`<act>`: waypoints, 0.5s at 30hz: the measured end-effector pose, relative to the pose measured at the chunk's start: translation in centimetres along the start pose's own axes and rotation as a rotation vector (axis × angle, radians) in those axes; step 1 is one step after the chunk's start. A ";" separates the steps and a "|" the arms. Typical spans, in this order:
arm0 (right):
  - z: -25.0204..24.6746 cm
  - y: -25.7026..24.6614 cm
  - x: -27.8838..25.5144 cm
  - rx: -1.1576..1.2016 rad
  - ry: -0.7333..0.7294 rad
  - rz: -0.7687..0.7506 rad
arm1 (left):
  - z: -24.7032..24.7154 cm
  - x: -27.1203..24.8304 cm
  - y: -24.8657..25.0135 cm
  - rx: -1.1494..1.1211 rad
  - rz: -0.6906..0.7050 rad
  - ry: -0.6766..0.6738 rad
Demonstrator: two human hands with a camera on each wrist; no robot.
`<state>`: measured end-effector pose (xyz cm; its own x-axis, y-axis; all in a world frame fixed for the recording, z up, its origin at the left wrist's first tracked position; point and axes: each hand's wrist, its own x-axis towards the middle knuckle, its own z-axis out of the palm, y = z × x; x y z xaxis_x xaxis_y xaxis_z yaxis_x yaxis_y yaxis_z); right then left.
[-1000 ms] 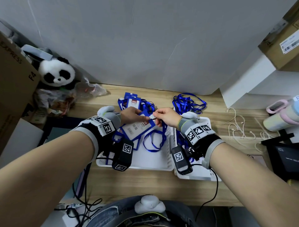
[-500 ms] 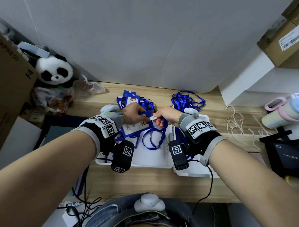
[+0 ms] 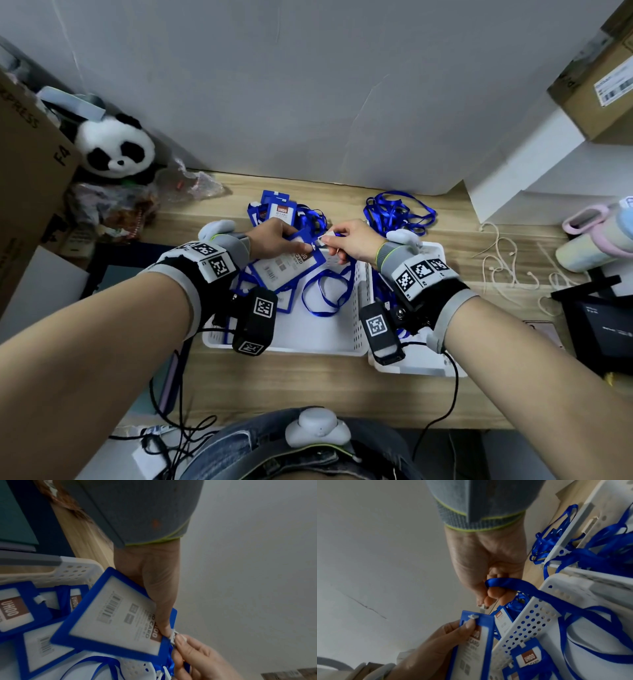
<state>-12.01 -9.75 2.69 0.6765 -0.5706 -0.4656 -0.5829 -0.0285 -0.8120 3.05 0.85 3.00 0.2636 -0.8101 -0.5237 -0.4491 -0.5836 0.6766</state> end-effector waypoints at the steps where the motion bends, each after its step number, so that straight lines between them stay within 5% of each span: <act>1: 0.0 -0.1 0.0 -0.036 0.001 -0.019 | -0.1 -0.1 -0.1 -0.030 -0.019 -0.028; 9: 0.4 -0.2 0.2 -0.175 0.094 -0.031 | -0.1 -0.9 -0.7 -0.225 -0.026 -0.128; 15: -0.1 -1.4 -0.2 0.220 0.064 -0.027 | 0.0 -0.9 -0.9 -0.200 -0.028 -0.134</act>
<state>-11.38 -9.64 3.96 0.6568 -0.6229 -0.4251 -0.4479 0.1313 -0.8844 3.20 2.08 2.89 0.1518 -0.7865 -0.5987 -0.2615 -0.6161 0.7430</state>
